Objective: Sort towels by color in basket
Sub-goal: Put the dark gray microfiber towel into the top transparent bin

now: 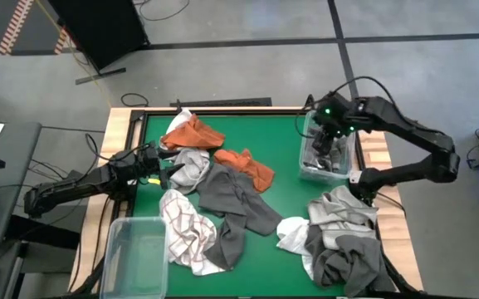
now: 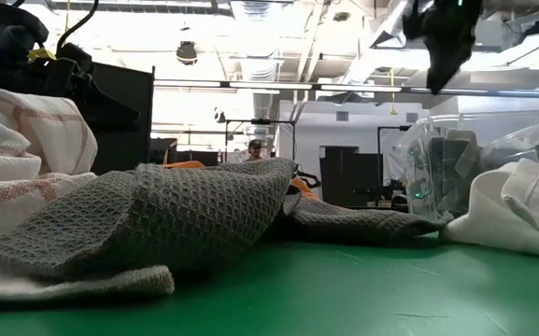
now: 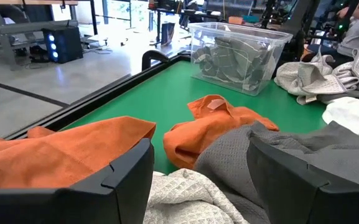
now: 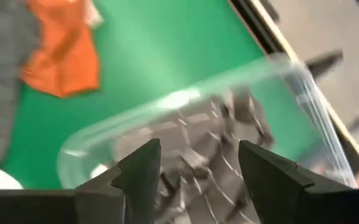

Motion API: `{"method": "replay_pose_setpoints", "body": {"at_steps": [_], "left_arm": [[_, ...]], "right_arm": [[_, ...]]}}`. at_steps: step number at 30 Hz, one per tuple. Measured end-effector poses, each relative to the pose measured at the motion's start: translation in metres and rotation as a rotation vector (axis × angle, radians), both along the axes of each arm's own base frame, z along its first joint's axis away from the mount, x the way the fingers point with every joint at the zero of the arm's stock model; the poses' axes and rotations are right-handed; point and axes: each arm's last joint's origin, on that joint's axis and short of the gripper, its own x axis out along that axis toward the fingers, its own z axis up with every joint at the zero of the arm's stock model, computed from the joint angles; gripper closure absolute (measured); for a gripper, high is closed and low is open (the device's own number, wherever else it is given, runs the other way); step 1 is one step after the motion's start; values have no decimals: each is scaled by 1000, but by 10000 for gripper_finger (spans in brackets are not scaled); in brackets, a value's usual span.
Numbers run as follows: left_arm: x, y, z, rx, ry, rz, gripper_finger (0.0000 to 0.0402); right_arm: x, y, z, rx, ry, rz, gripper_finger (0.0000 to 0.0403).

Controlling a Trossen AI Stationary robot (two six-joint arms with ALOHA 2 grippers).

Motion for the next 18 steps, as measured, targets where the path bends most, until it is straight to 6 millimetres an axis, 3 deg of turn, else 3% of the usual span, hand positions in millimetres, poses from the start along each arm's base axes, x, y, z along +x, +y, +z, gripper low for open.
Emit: {"method": "replay_pose_setpoints", "body": {"at_steps": [9, 18], "left_arm": [[0, 0, 0, 0, 0, 0, 157], [0, 0, 0, 0, 0, 0, 157]], "right_arm": [[36, 48, 14, -63, -208, 286, 158], [106, 117, -8, -78, -318, 620, 158]]}}
